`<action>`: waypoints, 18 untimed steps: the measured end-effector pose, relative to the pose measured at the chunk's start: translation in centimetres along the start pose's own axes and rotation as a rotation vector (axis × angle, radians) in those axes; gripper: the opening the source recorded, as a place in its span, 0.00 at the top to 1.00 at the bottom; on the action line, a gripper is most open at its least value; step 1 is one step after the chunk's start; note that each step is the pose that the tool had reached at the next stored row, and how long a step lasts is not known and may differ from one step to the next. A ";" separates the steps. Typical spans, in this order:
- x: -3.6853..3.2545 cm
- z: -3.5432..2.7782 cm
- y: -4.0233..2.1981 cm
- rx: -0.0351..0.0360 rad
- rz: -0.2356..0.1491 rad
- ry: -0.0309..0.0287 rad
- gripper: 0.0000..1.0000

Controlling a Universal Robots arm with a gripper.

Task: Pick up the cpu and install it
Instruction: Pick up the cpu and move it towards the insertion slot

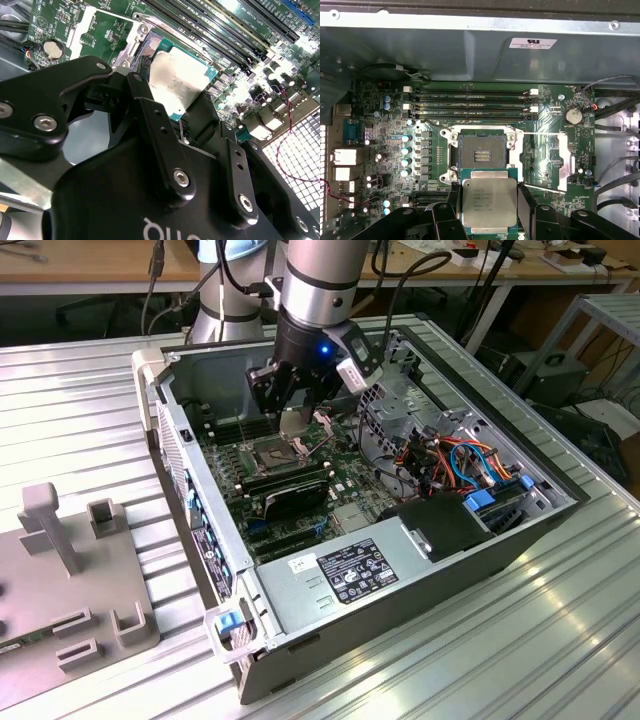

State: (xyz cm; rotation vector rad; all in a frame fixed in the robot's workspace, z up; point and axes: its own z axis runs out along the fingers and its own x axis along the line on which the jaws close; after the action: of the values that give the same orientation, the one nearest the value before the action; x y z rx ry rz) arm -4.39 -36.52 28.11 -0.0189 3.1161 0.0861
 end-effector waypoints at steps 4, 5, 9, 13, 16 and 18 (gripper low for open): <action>0.00 0.14 -0.01 0.0003 0.000 0.0002 0.45; 0.00 0.15 -0.01 0.0003 0.000 0.0001 0.45; 0.01 0.18 -0.01 0.0001 0.000 0.0001 0.45; 0.01 0.22 -0.02 0.0004 0.000 0.0002 0.45; 0.01 0.22 -0.02 0.0003 0.000 0.0002 0.45; 0.01 0.23 -0.02 0.0003 0.000 0.0001 0.45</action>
State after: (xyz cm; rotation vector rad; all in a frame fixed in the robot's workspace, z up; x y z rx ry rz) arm -4.40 -36.52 27.88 -0.0189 3.1162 0.0857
